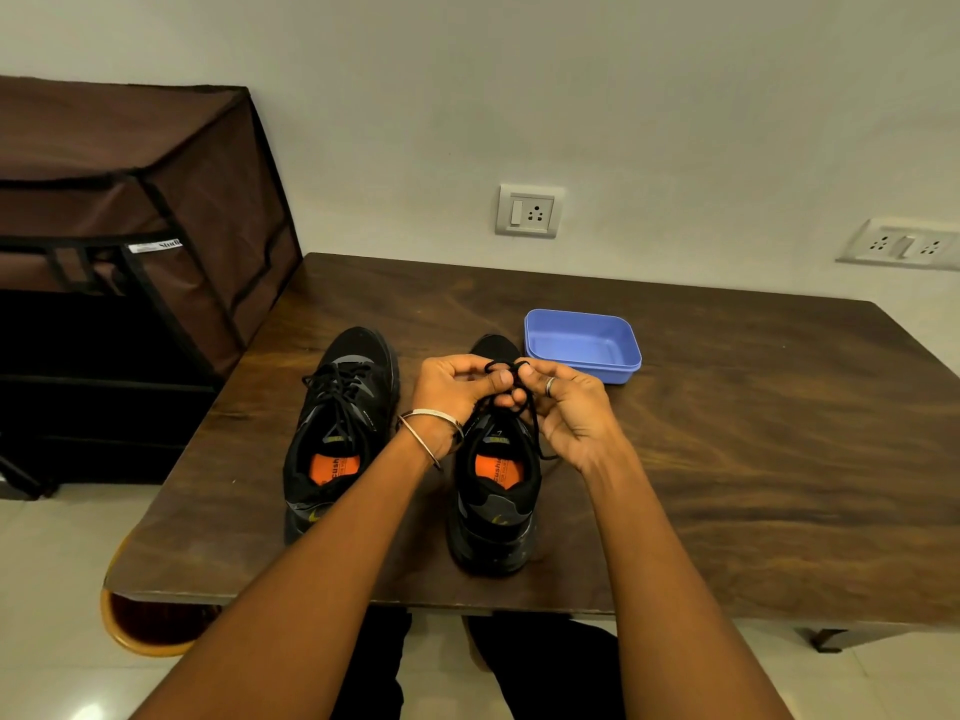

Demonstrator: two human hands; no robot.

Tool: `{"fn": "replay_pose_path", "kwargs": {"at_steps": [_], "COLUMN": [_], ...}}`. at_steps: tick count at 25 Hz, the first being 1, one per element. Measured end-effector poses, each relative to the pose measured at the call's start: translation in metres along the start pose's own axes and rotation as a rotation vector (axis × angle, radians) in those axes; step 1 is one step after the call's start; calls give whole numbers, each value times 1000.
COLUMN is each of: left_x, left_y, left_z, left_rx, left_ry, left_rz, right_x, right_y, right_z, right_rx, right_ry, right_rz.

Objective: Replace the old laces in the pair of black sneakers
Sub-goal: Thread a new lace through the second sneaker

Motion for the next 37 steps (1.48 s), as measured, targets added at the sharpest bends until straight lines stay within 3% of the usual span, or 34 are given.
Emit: {"fn": "replay_pose_path", "kwargs": {"at_steps": [10, 16, 21, 25, 27, 29, 31, 33, 37], "left_x": [1, 1, 2, 17, 14, 9, 6, 1, 0], "left_y": [-4, -3, -8, -41, -52, -56, -59, -51, -17], "left_z": [-20, -19, -41, -53, -38, -28, -22, -15, 4], "left_rx": [-197, -217, -777, -1245, -1623, -1832, -1809, -1636, -902], "left_ry": [-242, -213, -463, -707, -618, -511, -397, -232, 117], "left_rz": [71, 76, 114, 242, 291, 289, 286, 306, 252], "right_x": [4, 1, -3, -9, -10, -9, -7, -7, -8], "right_y": [-12, 0, 9, 7, 7, 10, 12, 17, 13], "right_z": [4, -9, -12, -6, -4, -1, 6, 16, 40], "right_rx": [158, 46, 130, 293, 326, 352, 383, 491, 991], "right_ry": [-6, -121, -145, -76, -56, -44, 12, 94, 308], "right_rz": [22, -44, -156, -188, -187, -176, -128, -99, -181]}}
Point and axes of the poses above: each hand's wrist, its own x-axis away from the middle knuckle, its own y-axis out of the back of the hand, z = x × y, the point moved 10 cm from there along -x, towards the middle knuckle, and after that the axes turned 7 degrees about x, right-handed, at the moved point
